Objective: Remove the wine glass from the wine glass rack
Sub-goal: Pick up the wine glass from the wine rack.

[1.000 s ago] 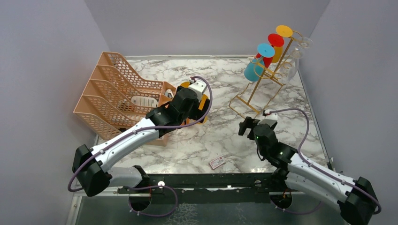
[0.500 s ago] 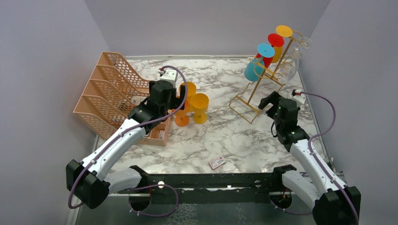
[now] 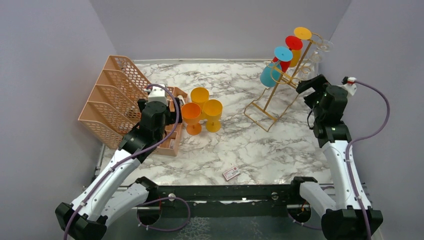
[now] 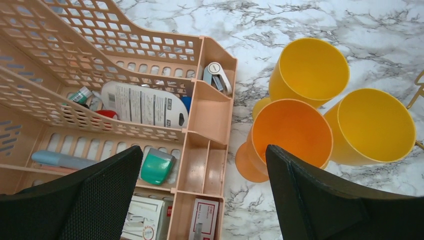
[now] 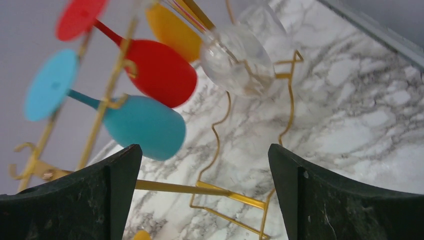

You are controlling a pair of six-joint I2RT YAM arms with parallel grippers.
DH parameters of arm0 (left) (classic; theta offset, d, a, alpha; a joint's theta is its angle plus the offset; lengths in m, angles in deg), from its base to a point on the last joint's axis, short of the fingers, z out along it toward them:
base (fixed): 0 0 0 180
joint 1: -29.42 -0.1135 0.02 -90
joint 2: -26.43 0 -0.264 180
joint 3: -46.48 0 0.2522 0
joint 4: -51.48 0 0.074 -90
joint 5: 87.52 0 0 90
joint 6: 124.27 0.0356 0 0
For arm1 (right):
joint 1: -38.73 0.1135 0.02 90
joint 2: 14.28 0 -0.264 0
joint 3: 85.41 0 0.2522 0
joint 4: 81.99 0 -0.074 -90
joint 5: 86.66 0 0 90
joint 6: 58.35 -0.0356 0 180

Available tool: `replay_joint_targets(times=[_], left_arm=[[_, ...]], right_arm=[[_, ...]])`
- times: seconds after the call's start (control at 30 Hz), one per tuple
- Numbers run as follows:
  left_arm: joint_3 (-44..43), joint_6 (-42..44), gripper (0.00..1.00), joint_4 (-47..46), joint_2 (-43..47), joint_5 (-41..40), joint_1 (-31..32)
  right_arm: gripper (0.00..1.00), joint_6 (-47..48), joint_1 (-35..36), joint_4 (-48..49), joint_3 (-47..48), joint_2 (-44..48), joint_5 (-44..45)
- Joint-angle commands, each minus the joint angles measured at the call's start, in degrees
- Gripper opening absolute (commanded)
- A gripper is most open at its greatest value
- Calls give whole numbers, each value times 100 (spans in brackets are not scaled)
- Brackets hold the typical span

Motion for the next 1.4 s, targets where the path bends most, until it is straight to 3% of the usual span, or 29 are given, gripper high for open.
replay_joint_targets(times=[0.0,0.1,0.3,0.47,0.6,0.83,1.37], left_arm=[[233,-175,99,-227,409,-30,-39],[234,-182,99,-232,413,38,-56],[264,-158,99,-224,411,32,-105],[287,-153,99,-225,420,-3,-126],[304,-167,99,-223,423,-16,-145],[322,-175,99,-249,424,10,-188],[363,-158,99,-295,475,27,-250]], right_arm=[[100,364,-22,-65,725,327,138],[100,724,-22,132,1015,276,515],[99,1120,-22,-370,2149,-430,584],[83,1151,-118,-539,2672,-869,552],[77,994,-529,-881,3218,-1378,-90],[68,300,-1589,-1001,3510,-1987,-2069],[49,-304,-1695,-481,3429,-2566,-2906]])
